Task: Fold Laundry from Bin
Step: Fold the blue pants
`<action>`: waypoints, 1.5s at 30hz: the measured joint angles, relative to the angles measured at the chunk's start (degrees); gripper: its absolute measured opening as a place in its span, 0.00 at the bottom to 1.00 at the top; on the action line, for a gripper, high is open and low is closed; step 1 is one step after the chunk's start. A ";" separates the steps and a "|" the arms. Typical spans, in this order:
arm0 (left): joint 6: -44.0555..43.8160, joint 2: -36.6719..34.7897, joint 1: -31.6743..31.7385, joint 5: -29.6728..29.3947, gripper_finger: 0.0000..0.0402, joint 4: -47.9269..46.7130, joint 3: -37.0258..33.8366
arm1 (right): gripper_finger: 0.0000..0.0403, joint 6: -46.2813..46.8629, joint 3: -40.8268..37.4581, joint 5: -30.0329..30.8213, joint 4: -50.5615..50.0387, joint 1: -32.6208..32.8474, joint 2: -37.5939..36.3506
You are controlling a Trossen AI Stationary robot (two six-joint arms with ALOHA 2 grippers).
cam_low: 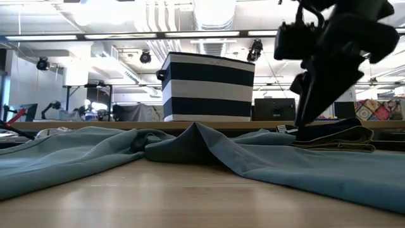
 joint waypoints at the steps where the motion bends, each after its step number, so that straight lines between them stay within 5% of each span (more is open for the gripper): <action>1: -0.83 -0.92 0.04 0.22 0.52 -0.17 -0.69 | 0.39 -0.21 -0.68 0.05 0.48 -0.05 0.00; 11: -11.89 -5.21 -2.80 16.01 0.53 -0.11 -3.74 | 0.39 -1.87 -4.86 -1.97 -7.22 1.13 0.00; 18: -2.64 -14.17 0.91 8.32 0.53 -10.76 -10.12 | 0.38 0.12 -3.40 -5.06 -16.90 3.75 -1.66; 26: 18.68 -30.52 17.93 -1.87 0.53 -38.33 -32.51 | 0.38 0.36 -3.02 2.63 5.48 0.80 0.06; 30: 24.88 -34.97 26.64 -8.04 0.52 -42.10 -42.37 | 0.36 2.21 -3.09 2.00 2.92 -2.72 6.59; 38: 32.42 -36.83 29.80 -0.70 0.52 -40.54 -50.44 | 0.32 3.39 -1.30 -4.28 -16.96 -4.50 4.13; 45: 47.98 -44.60 32.95 -0.78 0.52 -45.64 -44.98 | 0.34 2.62 10.13 -5.87 -13.75 -12.13 -3.37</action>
